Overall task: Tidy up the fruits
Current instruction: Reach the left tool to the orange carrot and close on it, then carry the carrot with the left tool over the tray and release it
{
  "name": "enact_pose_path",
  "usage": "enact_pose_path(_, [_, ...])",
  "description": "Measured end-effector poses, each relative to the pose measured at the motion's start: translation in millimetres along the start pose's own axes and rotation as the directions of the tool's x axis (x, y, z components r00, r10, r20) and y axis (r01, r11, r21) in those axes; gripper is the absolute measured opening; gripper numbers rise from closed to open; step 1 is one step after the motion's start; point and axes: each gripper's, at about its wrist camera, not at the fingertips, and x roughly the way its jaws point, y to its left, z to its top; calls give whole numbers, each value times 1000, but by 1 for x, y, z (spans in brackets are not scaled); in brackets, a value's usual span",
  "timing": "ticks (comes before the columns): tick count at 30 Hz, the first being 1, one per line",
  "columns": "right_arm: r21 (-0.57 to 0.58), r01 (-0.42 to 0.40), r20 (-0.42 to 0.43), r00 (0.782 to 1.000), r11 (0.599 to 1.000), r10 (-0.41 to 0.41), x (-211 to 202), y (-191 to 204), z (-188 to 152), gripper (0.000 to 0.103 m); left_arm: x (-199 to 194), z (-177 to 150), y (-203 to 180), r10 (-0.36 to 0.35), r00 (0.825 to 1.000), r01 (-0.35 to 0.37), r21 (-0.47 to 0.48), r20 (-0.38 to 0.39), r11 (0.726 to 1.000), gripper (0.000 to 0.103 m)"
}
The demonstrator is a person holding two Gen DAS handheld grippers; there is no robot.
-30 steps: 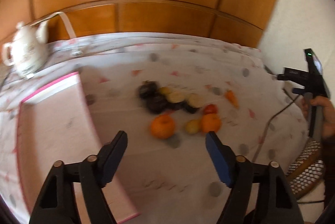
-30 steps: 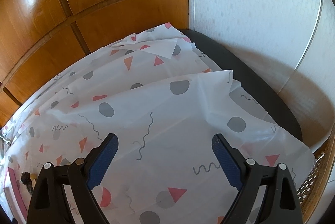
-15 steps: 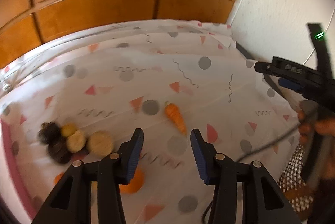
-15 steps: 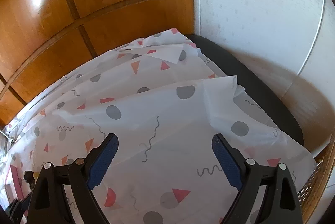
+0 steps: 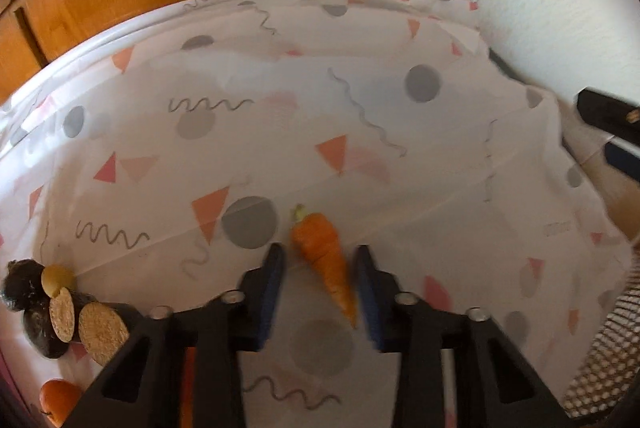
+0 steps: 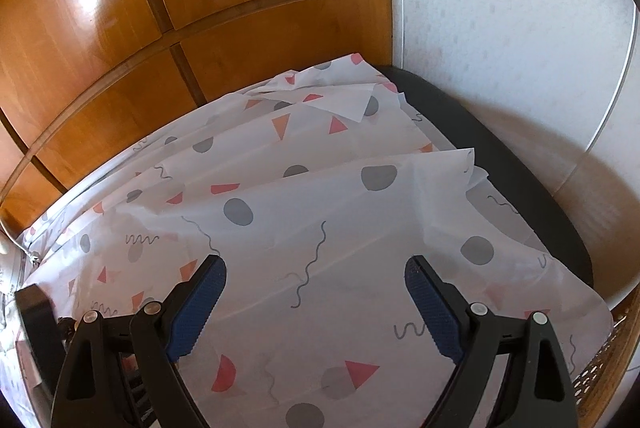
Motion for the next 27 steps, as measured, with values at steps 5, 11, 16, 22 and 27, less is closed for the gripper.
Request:
enact_pose_path(5, [2,0,-12,1000,1000,0,3,-1,0,93,-1,-3,6,-2,1000,2,-19,21,1000,21])
enact_pose_path(11, [18,21,-20,1000,1000,-21,6,-6,0,93,-21,-12,15,0,998,3,-47,59,999,20])
enact_pose_path(16, [20,42,-30,999,999,-41,8,-7,-1,92,-46,-20,28,3,995,5,-80,103,997,20])
enact_pose_path(22, [10,70,-35,997,997,-70,10,-7,-2,92,-72,-28,47,27,988,-10,-113,151,993,20])
enact_pose_path(27, [16,91,-35,995,996,-91,10,-9,-2,92,-90,-35,64,47,982,-17,-159,183,987,20])
